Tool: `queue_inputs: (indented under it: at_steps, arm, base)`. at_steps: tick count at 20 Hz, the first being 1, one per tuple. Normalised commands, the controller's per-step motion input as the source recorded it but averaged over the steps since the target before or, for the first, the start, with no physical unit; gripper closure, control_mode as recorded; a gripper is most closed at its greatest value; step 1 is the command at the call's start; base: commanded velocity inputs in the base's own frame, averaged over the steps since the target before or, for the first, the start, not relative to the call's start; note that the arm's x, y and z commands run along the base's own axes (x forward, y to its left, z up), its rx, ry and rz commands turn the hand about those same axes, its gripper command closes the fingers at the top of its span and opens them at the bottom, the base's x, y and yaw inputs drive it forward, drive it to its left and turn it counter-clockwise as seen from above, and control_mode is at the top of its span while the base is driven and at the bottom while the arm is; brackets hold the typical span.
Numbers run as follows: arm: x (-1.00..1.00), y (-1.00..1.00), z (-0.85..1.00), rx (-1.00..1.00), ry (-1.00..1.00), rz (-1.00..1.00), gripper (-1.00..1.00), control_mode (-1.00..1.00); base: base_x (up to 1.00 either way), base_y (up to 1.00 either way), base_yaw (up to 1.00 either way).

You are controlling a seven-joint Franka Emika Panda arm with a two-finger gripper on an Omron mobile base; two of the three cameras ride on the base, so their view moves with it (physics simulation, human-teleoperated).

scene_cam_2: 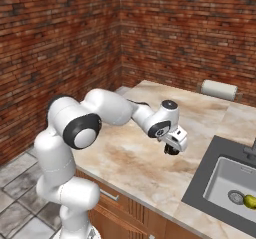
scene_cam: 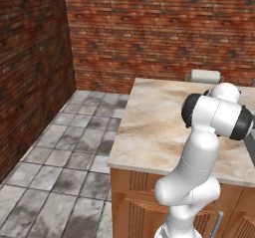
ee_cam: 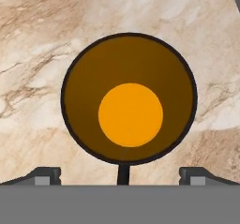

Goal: Clear the mugs and bowl far away from the sink.

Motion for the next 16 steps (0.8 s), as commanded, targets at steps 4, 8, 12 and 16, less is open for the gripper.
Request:
queue_inputs:
  at_steps: [4, 8, 12, 16]
  arm:
    - [0.0, 0.0, -0.2, 0.0, 0.0, 0.0, -1.0, -1.0]
    - [0.0, 0.0, -0.17, 0.0, 0.0, 0.0, -1.0, -1.0]
    - [0.0, 0.0, 0.0, 0.0, 0.0, 0.0, -1.0, -1.0]
    - [0.0, 0.0, 0.0, 0.0, 0.0, 0.0, -1.0, -1.0]
  base:
    - [0.0, 0.0, 0.0]
    - [0.0, 0.0, 0.0]
    - [0.0, 0.0, 0.0]
    - [0.0, 0.0, 0.0]
